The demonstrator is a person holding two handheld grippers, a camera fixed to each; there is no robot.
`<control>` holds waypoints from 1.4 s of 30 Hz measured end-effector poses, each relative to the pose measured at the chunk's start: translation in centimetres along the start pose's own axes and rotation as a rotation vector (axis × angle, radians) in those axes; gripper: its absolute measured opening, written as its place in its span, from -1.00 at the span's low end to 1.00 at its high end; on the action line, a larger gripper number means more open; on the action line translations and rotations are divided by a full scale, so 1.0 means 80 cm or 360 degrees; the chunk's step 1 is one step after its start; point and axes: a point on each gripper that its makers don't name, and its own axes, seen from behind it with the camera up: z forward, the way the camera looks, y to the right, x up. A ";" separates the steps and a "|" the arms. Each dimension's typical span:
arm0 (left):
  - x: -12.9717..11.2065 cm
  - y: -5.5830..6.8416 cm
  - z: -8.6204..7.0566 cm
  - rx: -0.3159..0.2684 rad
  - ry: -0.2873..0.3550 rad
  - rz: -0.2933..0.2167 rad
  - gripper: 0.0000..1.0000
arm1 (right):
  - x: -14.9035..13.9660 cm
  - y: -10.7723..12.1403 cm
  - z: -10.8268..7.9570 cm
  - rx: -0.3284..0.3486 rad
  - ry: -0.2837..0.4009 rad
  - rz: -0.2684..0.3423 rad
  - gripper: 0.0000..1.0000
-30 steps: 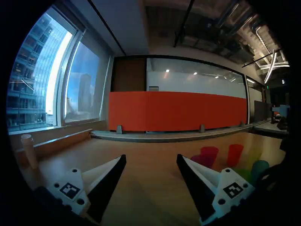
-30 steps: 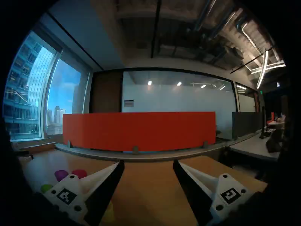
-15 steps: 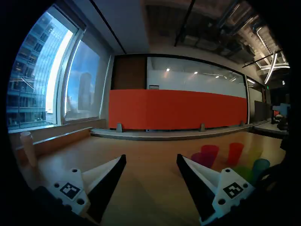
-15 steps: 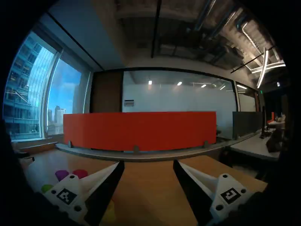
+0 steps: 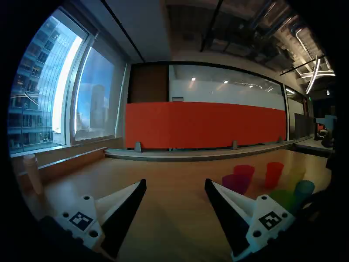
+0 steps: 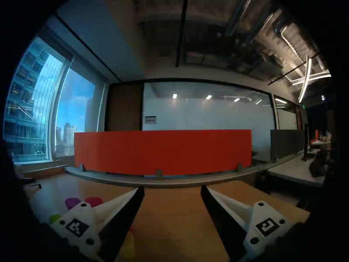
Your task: Pour water
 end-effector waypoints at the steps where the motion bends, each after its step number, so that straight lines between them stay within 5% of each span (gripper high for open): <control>1: 0.000 0.000 0.000 -0.0002 0.0000 0.0000 1.00 | 0.000 0.000 0.000 0.0000 0.0001 0.0000 1.00; 42: -0.003 0.000 0.000 -0.0005 -0.0002 0.0009 1.00 | -0.022 -0.003 -0.002 0.0055 0.0026 -0.0042 1.00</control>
